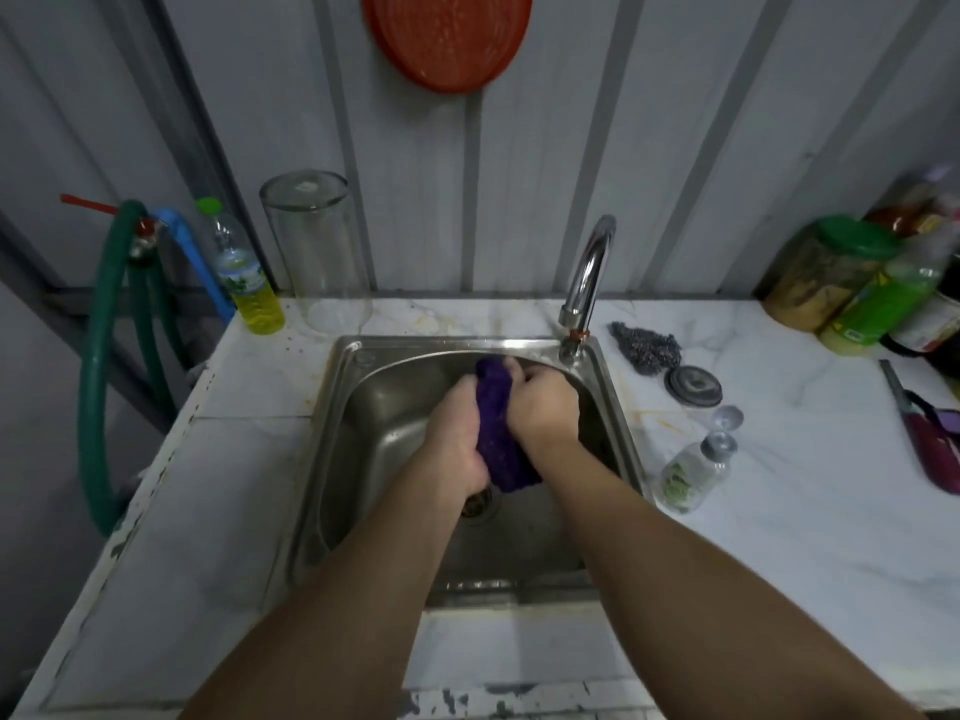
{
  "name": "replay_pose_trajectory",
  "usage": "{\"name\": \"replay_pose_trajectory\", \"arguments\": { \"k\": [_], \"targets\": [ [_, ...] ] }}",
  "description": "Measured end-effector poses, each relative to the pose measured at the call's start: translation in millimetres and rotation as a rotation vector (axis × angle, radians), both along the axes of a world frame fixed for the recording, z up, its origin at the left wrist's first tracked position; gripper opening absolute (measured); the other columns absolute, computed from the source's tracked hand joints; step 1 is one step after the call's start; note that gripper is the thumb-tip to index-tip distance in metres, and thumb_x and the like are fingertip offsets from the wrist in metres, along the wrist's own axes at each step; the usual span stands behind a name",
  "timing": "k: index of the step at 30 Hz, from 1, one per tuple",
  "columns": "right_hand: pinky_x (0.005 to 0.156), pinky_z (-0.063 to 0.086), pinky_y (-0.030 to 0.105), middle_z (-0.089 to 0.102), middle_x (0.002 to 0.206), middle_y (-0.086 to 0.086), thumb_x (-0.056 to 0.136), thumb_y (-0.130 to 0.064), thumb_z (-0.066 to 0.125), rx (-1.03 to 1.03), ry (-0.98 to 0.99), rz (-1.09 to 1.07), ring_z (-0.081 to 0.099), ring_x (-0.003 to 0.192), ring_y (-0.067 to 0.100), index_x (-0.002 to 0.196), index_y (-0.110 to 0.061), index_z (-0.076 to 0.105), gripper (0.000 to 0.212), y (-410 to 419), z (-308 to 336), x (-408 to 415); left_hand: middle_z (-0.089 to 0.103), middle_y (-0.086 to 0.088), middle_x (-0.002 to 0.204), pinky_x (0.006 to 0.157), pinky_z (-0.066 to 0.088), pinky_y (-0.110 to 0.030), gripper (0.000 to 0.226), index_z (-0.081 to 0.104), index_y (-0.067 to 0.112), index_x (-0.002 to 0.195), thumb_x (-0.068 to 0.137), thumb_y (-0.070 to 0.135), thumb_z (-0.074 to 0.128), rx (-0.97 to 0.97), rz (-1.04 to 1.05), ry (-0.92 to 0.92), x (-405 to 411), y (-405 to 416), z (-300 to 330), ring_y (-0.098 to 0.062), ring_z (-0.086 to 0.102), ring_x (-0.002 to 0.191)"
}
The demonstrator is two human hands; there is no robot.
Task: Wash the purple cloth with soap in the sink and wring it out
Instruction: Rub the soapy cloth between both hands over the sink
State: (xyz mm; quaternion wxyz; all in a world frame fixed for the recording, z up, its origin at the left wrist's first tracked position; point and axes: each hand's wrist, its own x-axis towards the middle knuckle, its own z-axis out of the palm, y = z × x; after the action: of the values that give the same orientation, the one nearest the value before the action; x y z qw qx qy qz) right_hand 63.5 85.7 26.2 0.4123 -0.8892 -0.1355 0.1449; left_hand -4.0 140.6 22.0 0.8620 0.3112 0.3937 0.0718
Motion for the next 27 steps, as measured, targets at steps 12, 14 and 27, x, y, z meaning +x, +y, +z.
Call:
{"name": "replay_pose_trajectory", "arguments": {
  "k": [12, 14, 27],
  "targets": [
    [0.065, 0.058, 0.037, 0.068, 0.087, 0.007, 0.097, -0.012, 0.052, 0.642, 0.413, -0.173, 0.066, 0.074, 0.018, 0.101, -0.014, 0.061, 0.01, -38, 8, -49, 0.076, -0.014, 0.113, 0.095, 0.057, -0.049, 0.044, 0.075, 0.011, 0.117, 0.096, 0.042, 0.052, 0.08, 0.117, 0.02, 1, 26, 2, -0.034, 0.072, 0.103],
    [0.068, 0.057, 0.034, 0.07, 0.081, -0.002, 0.094, -0.028, 0.055, 0.593, 0.182, -0.022, 0.067, 0.074, 0.012, 0.093, -0.026, 0.063, 0.009, -42, 9, -61, 0.073, -0.015, 0.115, 0.086, 0.06, -0.037, 0.047, 0.07, 0.005, 0.122, 0.101, 0.043, 0.05, 0.079, 0.153, 0.033, 2, 16, -4, -0.029, 0.073, 0.096],
    [0.064, 0.053, 0.035, 0.069, 0.064, 0.002, 0.097, -0.05, 0.047, 0.236, -0.213, 0.085, 0.067, 0.066, 0.024, 0.067, -0.022, 0.065, 0.045, -23, -25, -13, 0.062, -0.004, 0.057, 0.048, 0.049, -0.02, 0.029, 0.057, 0.015, 0.071, 0.096, 0.028, 0.052, -0.01, 0.218, 0.029, 27, 6, -33, -0.02, 0.062, 0.049]
  ]
}}
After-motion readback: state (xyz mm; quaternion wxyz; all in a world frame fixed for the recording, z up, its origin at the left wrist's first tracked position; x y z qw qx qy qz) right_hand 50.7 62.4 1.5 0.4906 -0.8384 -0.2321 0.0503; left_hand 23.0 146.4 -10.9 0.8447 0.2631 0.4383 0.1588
